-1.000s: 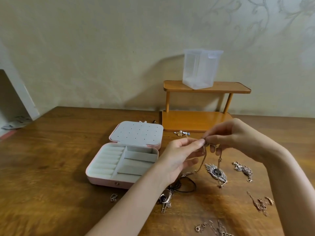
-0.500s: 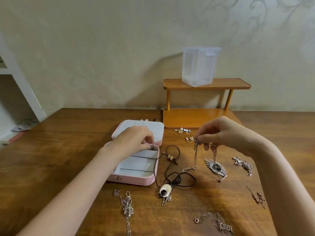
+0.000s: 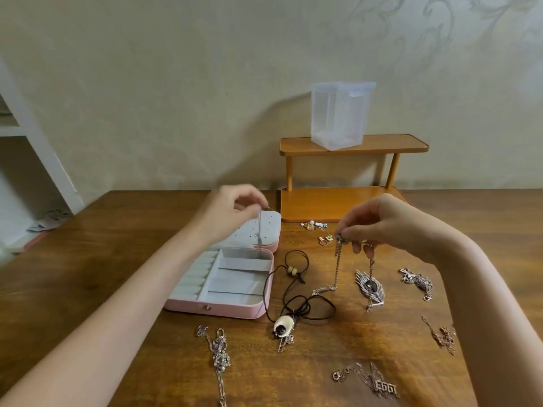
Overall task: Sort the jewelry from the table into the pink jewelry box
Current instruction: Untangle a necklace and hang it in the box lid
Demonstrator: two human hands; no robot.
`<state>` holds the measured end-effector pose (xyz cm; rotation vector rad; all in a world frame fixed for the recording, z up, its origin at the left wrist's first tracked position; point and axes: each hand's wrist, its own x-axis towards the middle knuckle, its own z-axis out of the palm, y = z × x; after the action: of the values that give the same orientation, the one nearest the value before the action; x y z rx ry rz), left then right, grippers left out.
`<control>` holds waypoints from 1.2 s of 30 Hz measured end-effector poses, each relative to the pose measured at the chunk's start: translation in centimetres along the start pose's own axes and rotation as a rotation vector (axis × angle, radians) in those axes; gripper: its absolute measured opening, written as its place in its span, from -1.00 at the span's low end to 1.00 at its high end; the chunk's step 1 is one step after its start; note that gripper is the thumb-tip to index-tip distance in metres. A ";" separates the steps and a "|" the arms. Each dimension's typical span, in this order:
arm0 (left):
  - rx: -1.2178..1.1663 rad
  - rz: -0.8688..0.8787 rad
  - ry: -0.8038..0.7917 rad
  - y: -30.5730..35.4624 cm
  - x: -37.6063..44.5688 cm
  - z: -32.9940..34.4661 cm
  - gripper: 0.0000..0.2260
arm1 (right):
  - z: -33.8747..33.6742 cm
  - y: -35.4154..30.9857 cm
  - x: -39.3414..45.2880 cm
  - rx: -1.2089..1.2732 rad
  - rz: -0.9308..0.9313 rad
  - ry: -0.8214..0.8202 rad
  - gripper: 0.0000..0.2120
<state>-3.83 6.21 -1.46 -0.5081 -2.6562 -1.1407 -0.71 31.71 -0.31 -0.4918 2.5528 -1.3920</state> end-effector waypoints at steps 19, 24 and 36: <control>-0.893 -0.159 -0.066 10.8 4.3 5.8 -0.81 | -1.9 -0.1 -1.9 -0.026 0.087 -0.066 -0.92; -0.550 -0.203 -0.161 8.2 3.0 10.6 -0.85 | -2.1 -0.1 -2.0 -0.034 0.077 -0.059 -0.92; -0.526 -0.122 -0.098 6.2 -0.6 7.9 -0.90 | -0.7 0.1 -0.5 0.067 -0.014 0.089 -0.92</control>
<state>-1.24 15.83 -2.97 -0.4967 -2.4743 -1.9115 -0.45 32.49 -0.03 -0.4467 2.5657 -1.5322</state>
